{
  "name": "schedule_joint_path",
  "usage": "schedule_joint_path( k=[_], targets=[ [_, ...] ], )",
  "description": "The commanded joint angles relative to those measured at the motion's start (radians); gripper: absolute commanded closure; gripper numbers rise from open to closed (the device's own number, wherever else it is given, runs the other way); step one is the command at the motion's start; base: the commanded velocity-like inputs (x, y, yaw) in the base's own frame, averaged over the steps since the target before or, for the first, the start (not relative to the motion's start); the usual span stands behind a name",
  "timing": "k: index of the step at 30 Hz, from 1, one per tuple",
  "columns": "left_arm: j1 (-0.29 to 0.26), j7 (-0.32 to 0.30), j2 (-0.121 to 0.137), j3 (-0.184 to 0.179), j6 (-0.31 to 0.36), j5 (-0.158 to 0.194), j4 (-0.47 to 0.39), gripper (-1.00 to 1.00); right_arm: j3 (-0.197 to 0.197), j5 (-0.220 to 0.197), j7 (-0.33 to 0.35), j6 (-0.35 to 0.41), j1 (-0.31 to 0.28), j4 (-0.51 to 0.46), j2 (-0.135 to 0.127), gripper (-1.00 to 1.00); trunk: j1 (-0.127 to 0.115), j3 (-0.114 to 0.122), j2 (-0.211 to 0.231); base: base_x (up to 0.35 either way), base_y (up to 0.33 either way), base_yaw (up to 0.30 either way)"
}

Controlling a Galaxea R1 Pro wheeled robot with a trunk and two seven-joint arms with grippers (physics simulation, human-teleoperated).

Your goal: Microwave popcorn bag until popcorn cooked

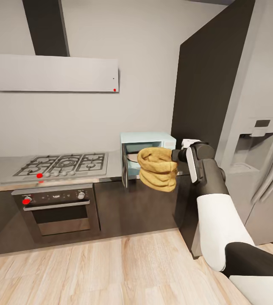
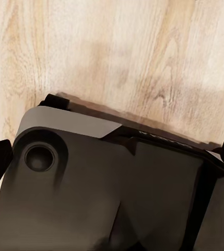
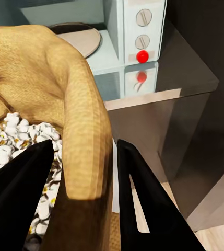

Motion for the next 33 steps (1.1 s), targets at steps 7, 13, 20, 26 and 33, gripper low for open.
schedule_joint_path(
  k=[7,13,20,26,33],
  targets=[
    [-0.001,0.0,0.0,-0.008,-0.003,0.008,0.001,-1.0,-0.002,0.004,0.001,0.004,-0.001,-0.001,0.001,1.0,0.0,-0.001,-0.001,0.268,0.0,0.0],
    [-0.001,0.0,0.001,-0.008,-0.003,0.009,0.001,-1.0,-0.003,0.004,0.001,0.004,-0.001,0.0,0.001,1.0,0.0,-0.001,-0.001,0.32,0.0,0.0],
    [-0.001,0.0,0.001,-0.008,-0.003,0.01,0.001,-1.0,-0.003,-0.002,0.001,0.004,-0.001,0.008,0.005,1.0,0.0,-0.001,-0.001,0.294,0.0,0.0],
    [-0.001,0.001,0.001,-0.008,-0.003,0.011,0.001,-1.0,-0.005,-0.01,0.007,0.004,-0.001,0.019,0.016,1.0,0.0,-0.001,-0.001,0.248,0.0,0.0],
    [-0.001,0.001,0.001,-0.008,-0.003,0.011,0.001,-1.0,-0.005,-0.008,0.007,0.004,0.043,0.021,0.016,1.0,0.0,-0.001,-0.001,0.201,0.0,0.0]
  ],
)
